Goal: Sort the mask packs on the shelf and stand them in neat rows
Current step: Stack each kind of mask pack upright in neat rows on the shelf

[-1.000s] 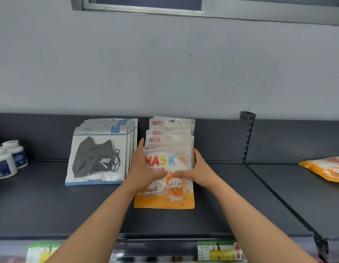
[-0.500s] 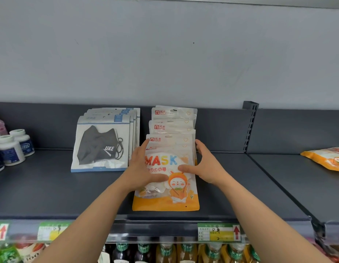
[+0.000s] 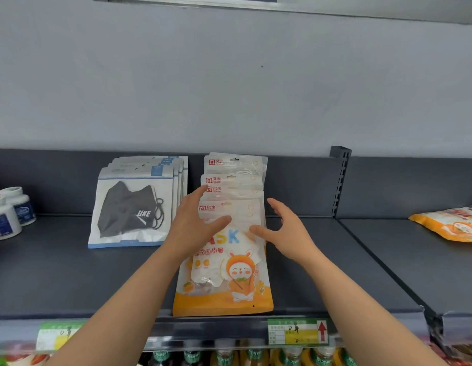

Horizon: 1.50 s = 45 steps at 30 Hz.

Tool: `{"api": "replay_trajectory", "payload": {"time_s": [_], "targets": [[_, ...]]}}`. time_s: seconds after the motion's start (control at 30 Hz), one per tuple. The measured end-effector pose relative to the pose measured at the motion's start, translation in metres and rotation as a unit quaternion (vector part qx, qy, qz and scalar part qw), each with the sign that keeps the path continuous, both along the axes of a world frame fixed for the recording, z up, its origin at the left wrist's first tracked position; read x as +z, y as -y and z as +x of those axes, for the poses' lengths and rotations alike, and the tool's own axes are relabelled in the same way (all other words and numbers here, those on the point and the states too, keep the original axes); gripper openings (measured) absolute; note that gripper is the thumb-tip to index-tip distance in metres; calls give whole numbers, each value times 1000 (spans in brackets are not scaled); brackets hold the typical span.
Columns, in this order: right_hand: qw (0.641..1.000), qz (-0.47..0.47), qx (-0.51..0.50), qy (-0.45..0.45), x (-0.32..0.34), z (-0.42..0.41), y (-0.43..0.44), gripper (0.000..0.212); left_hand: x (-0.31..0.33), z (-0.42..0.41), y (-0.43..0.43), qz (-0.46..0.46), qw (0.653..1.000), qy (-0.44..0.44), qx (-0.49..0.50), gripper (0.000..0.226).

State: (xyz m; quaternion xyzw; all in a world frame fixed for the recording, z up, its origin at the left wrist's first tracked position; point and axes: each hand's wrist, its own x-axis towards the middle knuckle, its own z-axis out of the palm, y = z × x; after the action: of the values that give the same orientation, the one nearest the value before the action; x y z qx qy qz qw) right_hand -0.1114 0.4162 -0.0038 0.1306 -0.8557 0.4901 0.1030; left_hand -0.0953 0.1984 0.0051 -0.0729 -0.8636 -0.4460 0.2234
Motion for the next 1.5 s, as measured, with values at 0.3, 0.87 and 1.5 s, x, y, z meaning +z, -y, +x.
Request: {"api": "replay_trajectory", "payload": {"time_s": [0.3, 0.87, 1.5], "targets": [[995, 15, -59, -81, 20, 6, -53, 55, 24, -15, -76, -37, 996, -64, -45, 55], [963, 183, -197, -17, 13, -22, -379, 50, 3, -69, -390, -26, 988, 54, -140, 49], [982, 174, -39, 64, -18, -43, -502, 24, -31, -122, -532, -133, 958, 217, -134, 83]]}}
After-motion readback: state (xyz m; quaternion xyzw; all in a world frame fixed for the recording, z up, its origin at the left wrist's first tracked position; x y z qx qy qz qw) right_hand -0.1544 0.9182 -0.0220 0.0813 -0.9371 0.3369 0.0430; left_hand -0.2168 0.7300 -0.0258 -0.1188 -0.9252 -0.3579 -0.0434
